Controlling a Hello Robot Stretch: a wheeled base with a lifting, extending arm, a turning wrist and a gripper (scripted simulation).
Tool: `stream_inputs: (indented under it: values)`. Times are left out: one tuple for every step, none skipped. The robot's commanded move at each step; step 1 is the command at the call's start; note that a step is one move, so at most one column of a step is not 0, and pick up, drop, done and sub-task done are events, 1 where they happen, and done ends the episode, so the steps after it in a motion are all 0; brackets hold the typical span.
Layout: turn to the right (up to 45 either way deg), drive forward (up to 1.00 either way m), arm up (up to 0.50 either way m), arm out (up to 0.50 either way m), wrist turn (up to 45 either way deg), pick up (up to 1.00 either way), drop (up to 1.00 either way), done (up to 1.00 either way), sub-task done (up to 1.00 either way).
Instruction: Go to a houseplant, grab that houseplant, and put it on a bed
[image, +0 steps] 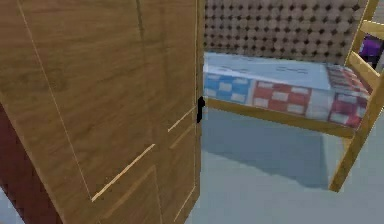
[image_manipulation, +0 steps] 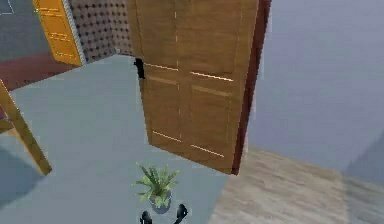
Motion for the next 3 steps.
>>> stream_inputs:
  values:
    - [18.0,0.00,0.00,0.00,0.0,0.00,0.00,0.00,0.00]
    - [3.0,0.00,0.00,0.00,0.0,0.00,0.00,0.00,0.00]
    - [0.0,1.00,0.00,0.00,0.0,0.00,0.00,0.00,0.00]
